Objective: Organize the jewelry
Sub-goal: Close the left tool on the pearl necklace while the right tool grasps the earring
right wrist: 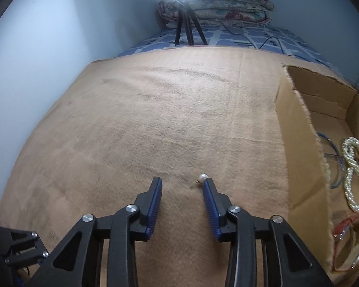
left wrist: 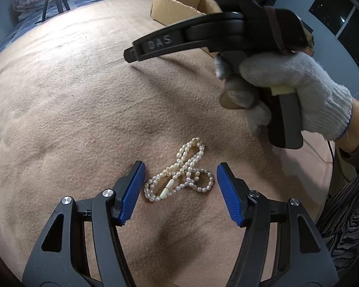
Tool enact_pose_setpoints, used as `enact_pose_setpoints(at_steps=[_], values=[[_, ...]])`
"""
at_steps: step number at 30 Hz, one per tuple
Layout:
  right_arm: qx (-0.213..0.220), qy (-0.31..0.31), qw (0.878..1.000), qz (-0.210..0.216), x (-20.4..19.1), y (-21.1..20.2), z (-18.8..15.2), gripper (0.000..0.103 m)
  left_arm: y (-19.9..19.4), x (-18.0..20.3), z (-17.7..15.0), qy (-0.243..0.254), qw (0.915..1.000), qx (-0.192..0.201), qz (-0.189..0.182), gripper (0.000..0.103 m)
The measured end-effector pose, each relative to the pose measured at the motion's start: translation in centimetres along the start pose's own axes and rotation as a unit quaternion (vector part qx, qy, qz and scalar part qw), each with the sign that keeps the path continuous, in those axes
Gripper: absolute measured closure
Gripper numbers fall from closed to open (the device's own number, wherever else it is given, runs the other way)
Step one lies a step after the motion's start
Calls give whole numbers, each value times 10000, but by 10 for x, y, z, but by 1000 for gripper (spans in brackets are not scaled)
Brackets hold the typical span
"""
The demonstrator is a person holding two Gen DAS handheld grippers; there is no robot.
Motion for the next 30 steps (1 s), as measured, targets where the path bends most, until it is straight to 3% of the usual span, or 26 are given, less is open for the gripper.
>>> enact_pose_setpoints(at_steps=[11,16,22,26,30], values=[[-100,-76,9995,-300,1,10,1,75,6,2,-3,92,9999,7,-45,40],[-132,-232,9986,-462,-2,14,4,80,3,6,-9,123,9999,23,19,49],[-136,-358,9978,-542,-3,15,5,92,1,1,-11,153,9998,69,134,69],[-121,-417,9976,-538,-3,14,4,97,0,-6,-10,-32,9999,91,108,93],[-62,-465,9976,-504,-4,11,4,97,-2,-6,-11,-92,9999,122,65,94]])
Point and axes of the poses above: each gripper's, at about its wrist camera, not at the fingertips, and y roughly the way its jaws point, x to its right, z to its top, the point moved 5 cm from there along y, roughly the way its jaws point, and after that the axes turned 6 degrees about x, right-handed, at the moved point
